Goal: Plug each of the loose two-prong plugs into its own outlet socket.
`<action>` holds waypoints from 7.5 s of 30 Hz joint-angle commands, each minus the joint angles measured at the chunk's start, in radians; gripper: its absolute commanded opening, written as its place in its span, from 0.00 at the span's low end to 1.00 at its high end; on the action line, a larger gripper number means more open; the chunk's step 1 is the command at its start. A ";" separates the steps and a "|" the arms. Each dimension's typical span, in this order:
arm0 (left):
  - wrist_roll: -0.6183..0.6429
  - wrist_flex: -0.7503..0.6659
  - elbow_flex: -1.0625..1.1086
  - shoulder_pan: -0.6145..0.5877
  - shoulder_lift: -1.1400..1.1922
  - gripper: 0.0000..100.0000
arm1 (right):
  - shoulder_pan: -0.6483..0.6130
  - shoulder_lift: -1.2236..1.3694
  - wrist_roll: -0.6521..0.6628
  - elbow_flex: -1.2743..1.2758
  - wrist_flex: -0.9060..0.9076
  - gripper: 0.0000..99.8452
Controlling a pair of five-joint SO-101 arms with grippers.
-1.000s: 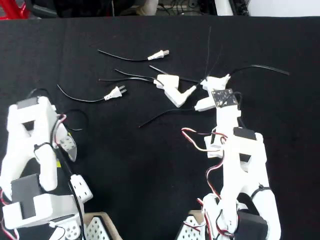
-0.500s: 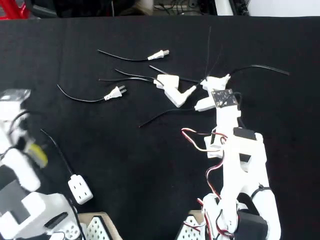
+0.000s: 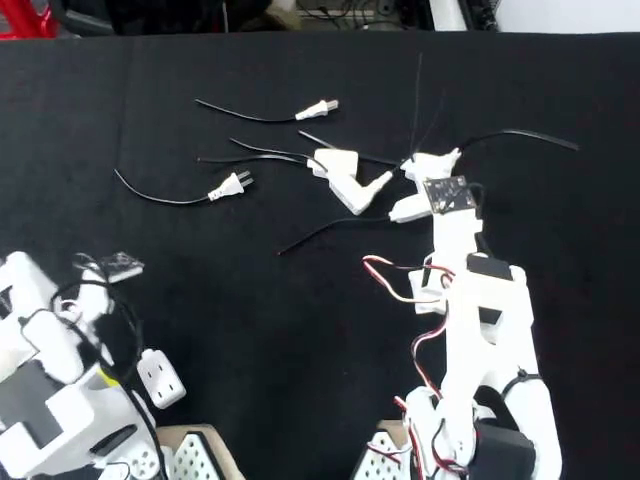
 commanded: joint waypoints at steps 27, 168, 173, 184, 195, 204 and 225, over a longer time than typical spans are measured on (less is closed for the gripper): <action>1.221 -0.282 -0.151 0.634 -0.020 0.20 | -0.015 -0.019 0.002 -0.002 -0.015 0.17; 0.973 -0.311 0.842 0.117 -1.703 0.25 | -0.850 1.833 -0.965 -2.723 0.657 0.01; 0.973 -0.311 0.843 0.117 -1.703 0.25 | -0.848 1.784 -0.964 -2.744 0.750 0.01; 0.971 -0.310 0.843 0.117 -1.703 0.25 | -0.861 1.363 -0.592 -2.706 0.898 0.01; 0.971 -0.310 0.845 0.117 -1.703 0.25 | -0.841 0.717 0.064 -1.710 0.896 0.01; 0.971 -0.310 0.845 0.117 -1.703 0.25 | -0.841 0.351 0.787 -1.155 0.888 0.01; 0.921 -0.307 0.846 0.117 -1.703 0.25 | -0.838 0.549 0.658 -1.193 0.861 0.24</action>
